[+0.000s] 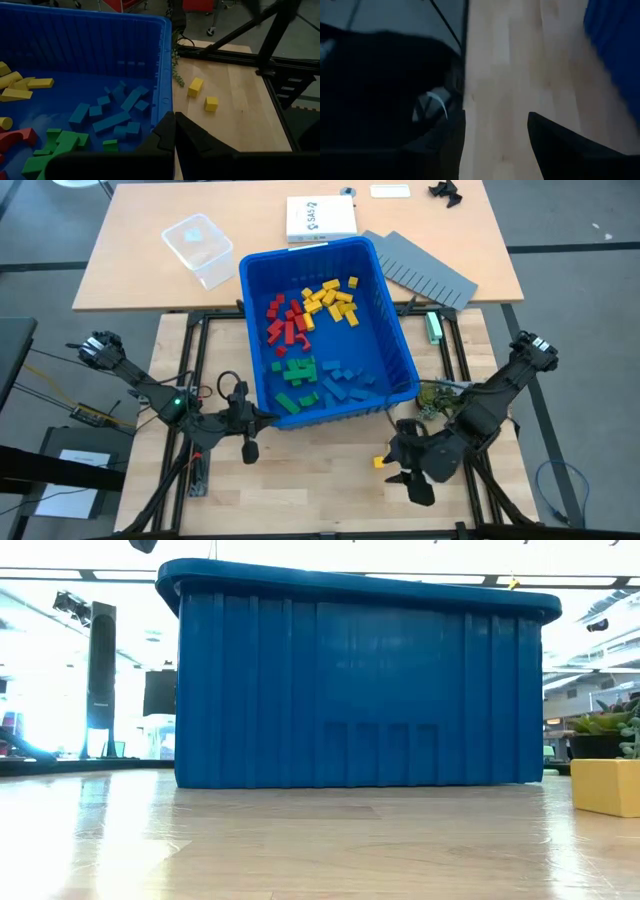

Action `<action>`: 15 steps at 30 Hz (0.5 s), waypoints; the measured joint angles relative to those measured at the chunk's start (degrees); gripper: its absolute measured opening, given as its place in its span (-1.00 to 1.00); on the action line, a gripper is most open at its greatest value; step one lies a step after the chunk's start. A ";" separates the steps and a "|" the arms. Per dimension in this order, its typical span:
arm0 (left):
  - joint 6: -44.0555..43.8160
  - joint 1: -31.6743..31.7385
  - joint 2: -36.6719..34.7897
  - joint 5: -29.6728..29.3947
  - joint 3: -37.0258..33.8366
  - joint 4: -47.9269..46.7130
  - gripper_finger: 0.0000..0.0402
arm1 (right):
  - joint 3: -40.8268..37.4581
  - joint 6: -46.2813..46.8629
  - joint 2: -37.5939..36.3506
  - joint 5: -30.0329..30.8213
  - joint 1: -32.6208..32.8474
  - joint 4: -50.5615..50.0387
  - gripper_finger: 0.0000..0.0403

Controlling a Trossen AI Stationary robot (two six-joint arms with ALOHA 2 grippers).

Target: Sort Items/Unsort Items

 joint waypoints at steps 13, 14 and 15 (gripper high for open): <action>0.00 -0.02 0.00 0.00 0.00 0.01 -0.93 | 8.37 -27.19 -0.04 17.78 -11.10 0.01 0.06; 0.02 -0.02 0.00 0.00 0.00 0.01 -0.93 | 8.36 -29.29 -0.03 17.47 -13.58 -0.05 0.06; 0.01 0.00 0.00 0.00 0.00 0.01 -0.93 | 8.35 -31.35 -0.02 17.24 -16.07 -0.05 0.06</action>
